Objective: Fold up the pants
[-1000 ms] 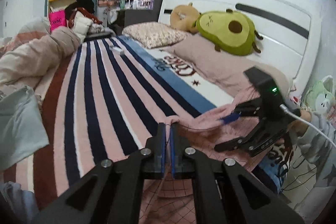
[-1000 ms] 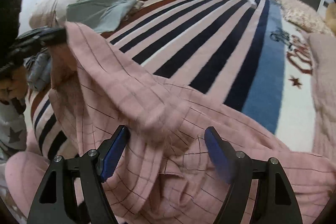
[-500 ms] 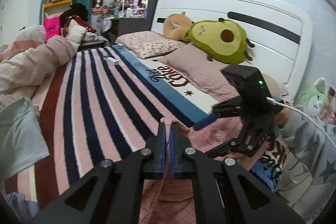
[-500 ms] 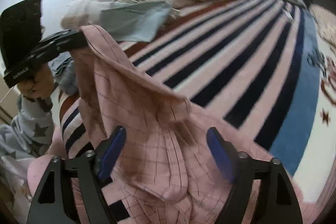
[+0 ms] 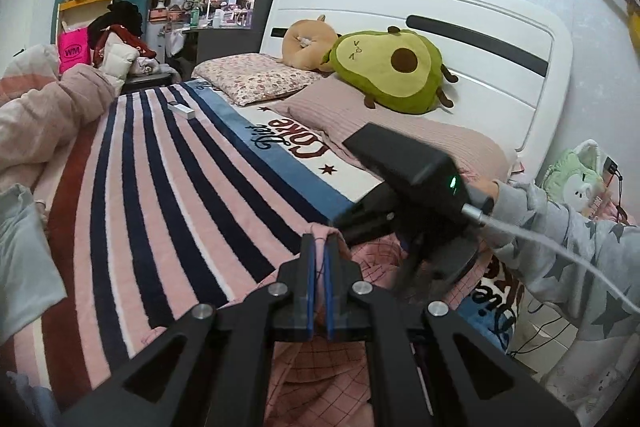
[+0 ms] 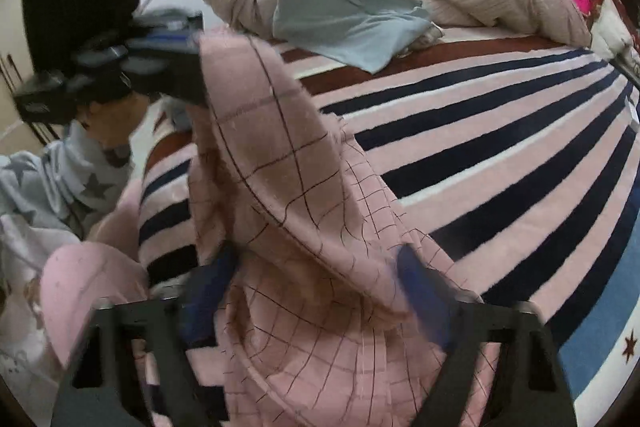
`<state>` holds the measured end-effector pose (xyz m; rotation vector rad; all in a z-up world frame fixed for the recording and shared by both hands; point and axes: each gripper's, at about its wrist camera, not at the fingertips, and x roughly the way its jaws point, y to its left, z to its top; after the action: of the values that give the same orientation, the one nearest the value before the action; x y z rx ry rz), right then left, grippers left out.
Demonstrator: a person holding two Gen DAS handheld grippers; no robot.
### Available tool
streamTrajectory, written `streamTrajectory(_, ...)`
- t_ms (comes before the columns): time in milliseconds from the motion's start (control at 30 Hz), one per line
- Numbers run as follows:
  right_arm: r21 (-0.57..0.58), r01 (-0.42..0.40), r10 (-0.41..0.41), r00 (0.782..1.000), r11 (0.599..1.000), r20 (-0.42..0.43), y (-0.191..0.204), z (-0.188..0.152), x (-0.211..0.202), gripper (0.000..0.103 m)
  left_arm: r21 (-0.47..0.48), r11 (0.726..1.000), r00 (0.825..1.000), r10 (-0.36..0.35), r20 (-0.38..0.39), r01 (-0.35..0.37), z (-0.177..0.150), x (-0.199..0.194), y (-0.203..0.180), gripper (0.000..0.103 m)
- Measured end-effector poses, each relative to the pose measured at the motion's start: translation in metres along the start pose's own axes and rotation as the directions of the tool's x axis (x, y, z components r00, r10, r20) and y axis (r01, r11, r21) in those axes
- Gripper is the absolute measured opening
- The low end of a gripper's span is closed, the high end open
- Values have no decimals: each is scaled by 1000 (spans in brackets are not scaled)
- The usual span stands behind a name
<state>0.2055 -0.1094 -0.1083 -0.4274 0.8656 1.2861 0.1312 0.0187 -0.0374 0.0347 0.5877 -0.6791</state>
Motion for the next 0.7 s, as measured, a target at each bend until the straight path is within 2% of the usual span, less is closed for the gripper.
streamTrajectory(33,2,47,-47,999,999,-13,0,-1,2,2,1,1000,1000,6,-2,-6,0,0,1,2)
streamTrajectory(133,-6,210,-210,978,978,12,2,-1,-2,4,-5,1000,1000,19,-1,-19,-3,-2,2,2)
streamTrajectory(200,1,336,-336,941,942,39,4,-1,-12,4,-7,1000,1000,21,7,-21,-3,-4,2,2)
streamTrajectory(233,-2,400,-400,915,916,55,7,0,-17,4,-7,1000,1000,22,10,-22,-3,-4,2,2)
streamTrajectory(267,-8,488,-486,870,873,76,10,2,-25,4,-8,1000,1000,23,16,-23,-3,-5,2,2)
streamTrajectory(333,-3,604,-600,793,797,109,14,4,-37,4,-10,1000,999,19,25,-19,-2,-7,3,2)
streamTrajectory(367,-29,688,-680,722,725,130,19,5,-45,4,-8,1000,999,18,28,-18,-2,-7,2,2)
streamTrajectory(400,-49,728,-716,683,684,144,20,6,-50,4,-7,1000,1000,14,27,-14,-2,-7,2,2)
streamTrajectory(433,-60,748,-735,661,660,149,20,6,-55,4,-5,1000,1000,8,23,-8,-3,-5,1,2)
streamTrajectory(467,-64,760,-748,648,647,143,21,4,-58,4,-4,1000,1000,4,17,-4,-4,-3,0,2)
streamTrajectory(533,-75,752,-745,659,655,102,23,-3,-60,10,-5,1000,1000,-14,-12,14,-9,3,-5,1)
streamTrajectory(633,-101,717,-720,694,690,5,32,-28,-52,13,3,998,994,-64,-89,65,-27,16,-14,1)
streamTrajectory(667,-115,689,-696,716,716,-48,35,-44,-47,15,8,997,989,-73,-132,75,-38,23,-17,2)
streamTrajectory(700,-124,667,-678,730,735,-91,39,-57,-42,20,8,997,984,-79,-162,81,-47,27,-20,2)
